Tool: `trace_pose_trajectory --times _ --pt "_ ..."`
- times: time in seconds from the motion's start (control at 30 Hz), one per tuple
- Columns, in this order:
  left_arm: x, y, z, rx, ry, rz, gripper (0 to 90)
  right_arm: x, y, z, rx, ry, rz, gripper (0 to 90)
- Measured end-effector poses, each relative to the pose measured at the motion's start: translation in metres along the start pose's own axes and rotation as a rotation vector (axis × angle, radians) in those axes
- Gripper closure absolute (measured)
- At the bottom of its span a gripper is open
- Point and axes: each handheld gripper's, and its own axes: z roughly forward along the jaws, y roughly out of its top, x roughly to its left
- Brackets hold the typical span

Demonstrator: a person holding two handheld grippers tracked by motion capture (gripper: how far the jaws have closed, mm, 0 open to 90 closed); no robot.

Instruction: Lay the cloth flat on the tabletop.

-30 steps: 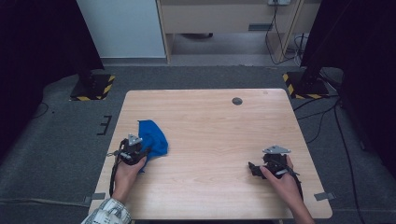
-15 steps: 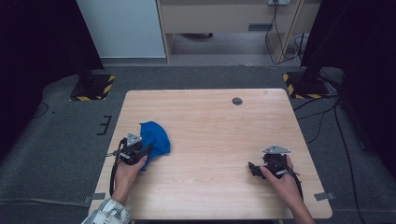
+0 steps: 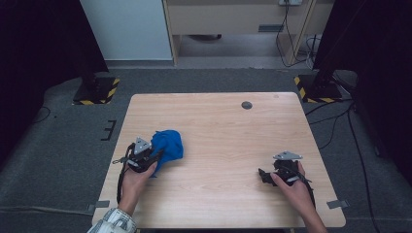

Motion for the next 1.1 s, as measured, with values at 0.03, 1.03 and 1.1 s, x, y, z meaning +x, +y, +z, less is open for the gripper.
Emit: trace_pose_trajectory --times 0.03,1.03,1.1 --pt "-0.002 0.001 0.000 -0.003 -0.007 0.007 74.8 0.000 0.000 0.000 0.000 0.000 0.000 2.0" --pt "-0.116 0.037 0.037 -0.010 -0.232 0.220 74.7 0.000 0.000 0.000 0.000 0.000 0.000 2.0" --pt "-0.123 0.035 0.040 -0.002 -0.239 0.243 74.6 0.000 0.000 0.000 0.000 0.000 0.000 2.0"
